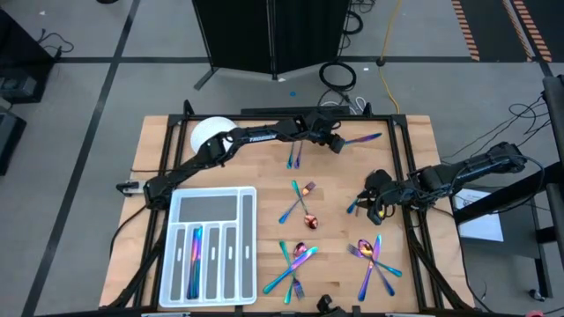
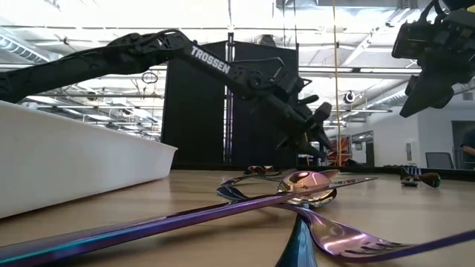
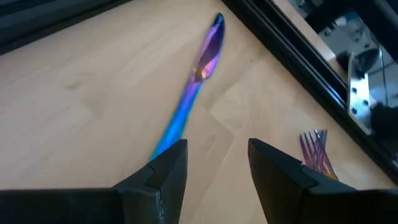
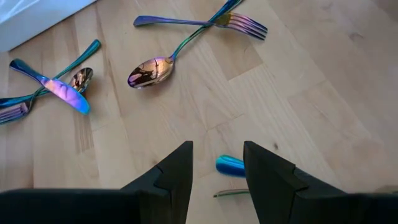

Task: Sort silverware
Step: Put the iridescent blue knife in the silverware tray

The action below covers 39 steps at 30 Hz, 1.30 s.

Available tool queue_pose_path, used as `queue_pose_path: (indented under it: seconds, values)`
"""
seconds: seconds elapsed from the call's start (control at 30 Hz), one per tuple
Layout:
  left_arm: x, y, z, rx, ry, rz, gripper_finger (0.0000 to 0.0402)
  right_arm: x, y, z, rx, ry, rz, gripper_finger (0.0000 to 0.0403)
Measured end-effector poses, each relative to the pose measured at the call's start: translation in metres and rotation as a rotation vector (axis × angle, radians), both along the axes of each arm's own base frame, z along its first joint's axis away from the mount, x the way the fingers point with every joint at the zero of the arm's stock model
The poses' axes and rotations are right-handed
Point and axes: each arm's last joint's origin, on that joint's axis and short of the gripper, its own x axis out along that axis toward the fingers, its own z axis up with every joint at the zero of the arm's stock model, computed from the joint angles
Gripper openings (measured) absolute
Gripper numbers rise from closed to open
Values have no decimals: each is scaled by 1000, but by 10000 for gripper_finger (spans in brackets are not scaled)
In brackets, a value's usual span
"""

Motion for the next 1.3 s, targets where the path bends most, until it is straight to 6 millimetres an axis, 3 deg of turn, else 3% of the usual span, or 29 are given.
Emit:
queue_pose_path:
  seconds: [0.5, 0.7, 0.8, 0.9, 1.07, 1.2, 1.3]
  values:
    - [-4, 0, -5, -176, 50, 191, 93, 0, 0, 0, 16, -1, -16, 130]
    - [-8, 2, -9, -185, 94, 188, 25, 0, 0, 0, 20, -6, -24, 130]
    - [-4, -3, -5, -185, 58, 94, 5, 3, -2, 3, -49, -58, -82, 129]
    - [-4, -11, 13, -123, 34, 2, 6, 4, -10, 12, -151, -105, -217, 119]
    - [-16, -18, 66, 42, 34, -57, 8, 5, -30, 40, -214, -124, -342, 73]
    - [-31, -15, 81, 91, 128, -92, 8, -3, -55, 63, -283, -71, -471, 17]
    - [-41, -14, 94, 132, 158, -128, 8, -7, -74, 73, -289, -30, -524, 5]
